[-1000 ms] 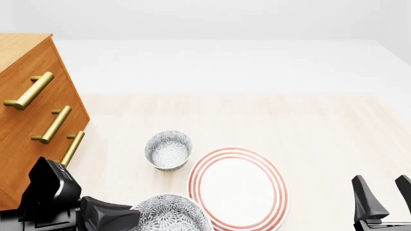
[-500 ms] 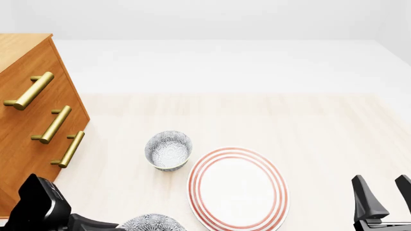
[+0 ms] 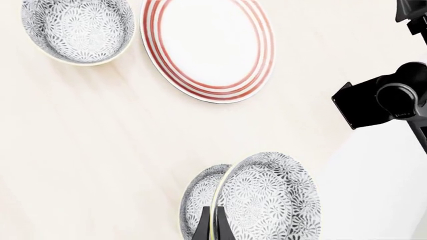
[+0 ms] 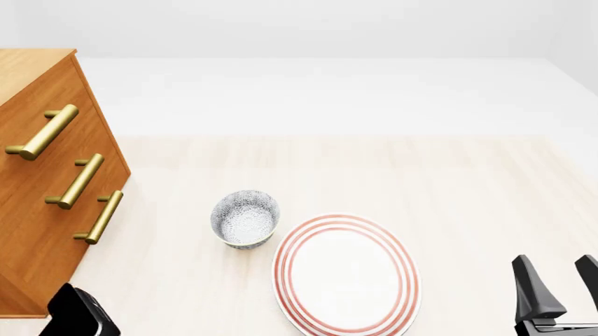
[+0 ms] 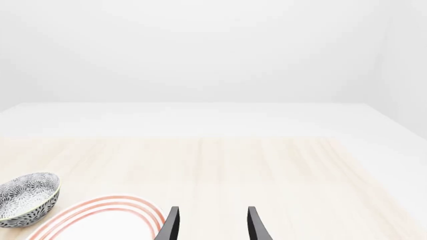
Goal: Stack the bowl in the middle on the bowl at the back.
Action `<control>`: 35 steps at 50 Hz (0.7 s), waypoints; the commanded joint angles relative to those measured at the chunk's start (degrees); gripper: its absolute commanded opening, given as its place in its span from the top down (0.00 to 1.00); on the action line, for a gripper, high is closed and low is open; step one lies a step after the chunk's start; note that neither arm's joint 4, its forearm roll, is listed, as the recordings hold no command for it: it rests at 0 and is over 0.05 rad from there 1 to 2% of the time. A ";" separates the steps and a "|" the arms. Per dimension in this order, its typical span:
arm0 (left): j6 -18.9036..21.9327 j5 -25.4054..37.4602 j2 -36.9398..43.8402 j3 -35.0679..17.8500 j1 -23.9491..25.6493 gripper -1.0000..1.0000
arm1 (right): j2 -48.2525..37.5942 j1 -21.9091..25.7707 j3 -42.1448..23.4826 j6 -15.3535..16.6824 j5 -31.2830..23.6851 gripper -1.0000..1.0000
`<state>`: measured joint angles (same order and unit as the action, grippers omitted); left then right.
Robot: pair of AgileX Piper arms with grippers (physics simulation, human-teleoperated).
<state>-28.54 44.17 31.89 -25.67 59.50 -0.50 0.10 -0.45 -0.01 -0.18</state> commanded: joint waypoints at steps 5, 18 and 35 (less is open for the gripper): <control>0.85 -5.55 1.43 5.84 -0.08 1.00 | 0.02 -0.07 0.02 -0.17 -0.07 0.00; 0.59 -7.49 2.57 8.65 0.43 1.00 | 0.15 -0.08 -0.01 -0.29 -0.27 0.00; 0.17 -7.56 2.68 9.25 -0.13 0.00 | -0.36 -0.07 -0.05 -0.33 0.17 0.00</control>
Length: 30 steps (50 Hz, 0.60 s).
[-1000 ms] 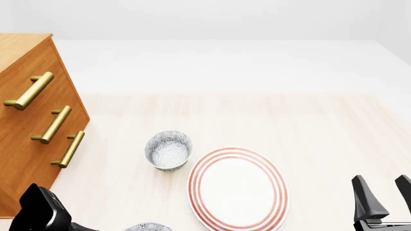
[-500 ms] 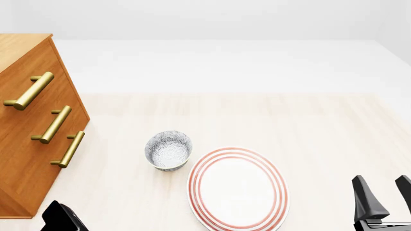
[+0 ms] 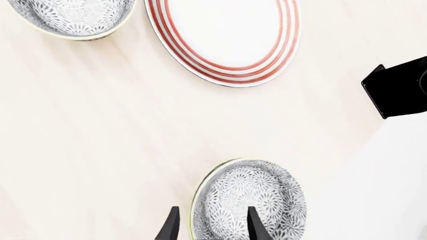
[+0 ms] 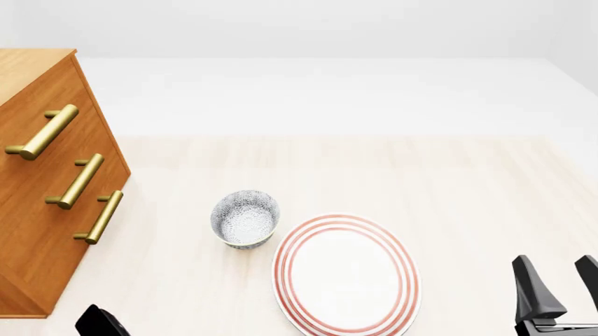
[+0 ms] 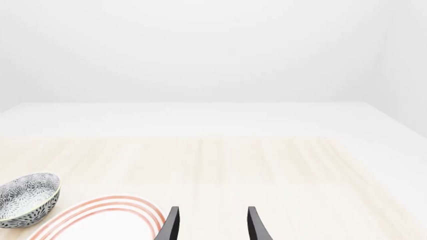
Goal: Stack the bowl in the middle on the bowl at the back.
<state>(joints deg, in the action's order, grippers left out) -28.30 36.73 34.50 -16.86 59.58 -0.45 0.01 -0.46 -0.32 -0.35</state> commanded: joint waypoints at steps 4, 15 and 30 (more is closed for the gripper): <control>0.03 0.12 0.06 0.29 -0.28 0.00 | -0.24 0.01 -0.05 -0.02 0.18 0.00; 1.05 3.02 -1.80 -1.71 -1.43 0.00 | -0.08 0.05 -0.05 0.04 0.03 0.00; 5.89 15.29 -8.69 -12.73 -7.03 0.00 | -0.64 0.12 0.01 0.20 0.71 0.00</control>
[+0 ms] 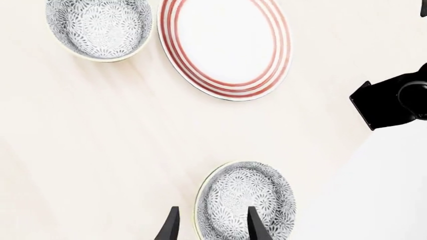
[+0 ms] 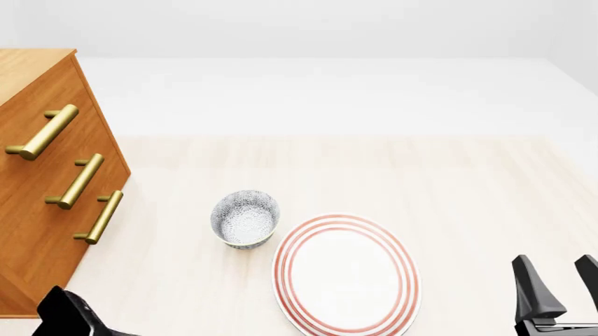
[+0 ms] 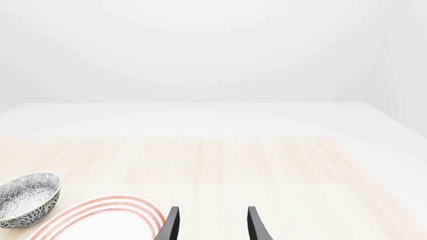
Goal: Stack the bowl in the middle on the bowl at the back.
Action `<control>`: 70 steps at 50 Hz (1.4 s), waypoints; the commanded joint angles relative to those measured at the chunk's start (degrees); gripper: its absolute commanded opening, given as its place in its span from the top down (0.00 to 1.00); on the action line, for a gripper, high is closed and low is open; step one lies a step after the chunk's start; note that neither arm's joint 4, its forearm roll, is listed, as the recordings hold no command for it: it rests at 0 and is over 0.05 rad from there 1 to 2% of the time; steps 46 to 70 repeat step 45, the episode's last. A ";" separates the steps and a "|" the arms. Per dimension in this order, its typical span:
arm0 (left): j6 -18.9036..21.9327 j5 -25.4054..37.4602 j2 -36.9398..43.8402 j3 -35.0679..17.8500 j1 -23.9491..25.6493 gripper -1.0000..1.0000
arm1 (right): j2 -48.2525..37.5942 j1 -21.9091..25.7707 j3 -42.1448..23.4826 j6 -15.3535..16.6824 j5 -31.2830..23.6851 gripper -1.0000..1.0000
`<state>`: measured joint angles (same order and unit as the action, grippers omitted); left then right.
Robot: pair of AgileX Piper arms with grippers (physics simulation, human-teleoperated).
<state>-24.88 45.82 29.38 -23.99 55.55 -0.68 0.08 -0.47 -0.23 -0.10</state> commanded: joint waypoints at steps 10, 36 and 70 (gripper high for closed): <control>5.92 13.29 -8.16 -12.54 -8.26 0.00 | -1.08 0.07 0.04 0.17 1.21 0.00; 12.05 23.02 -21.88 -25.96 -25.09 0.00 | 0.45 0.03 -0.34 0.14 -0.34 0.00; 14.97 23.78 -25.83 -28.41 -30.41 0.00 | 0.55 0.04 -0.49 0.24 -0.42 0.00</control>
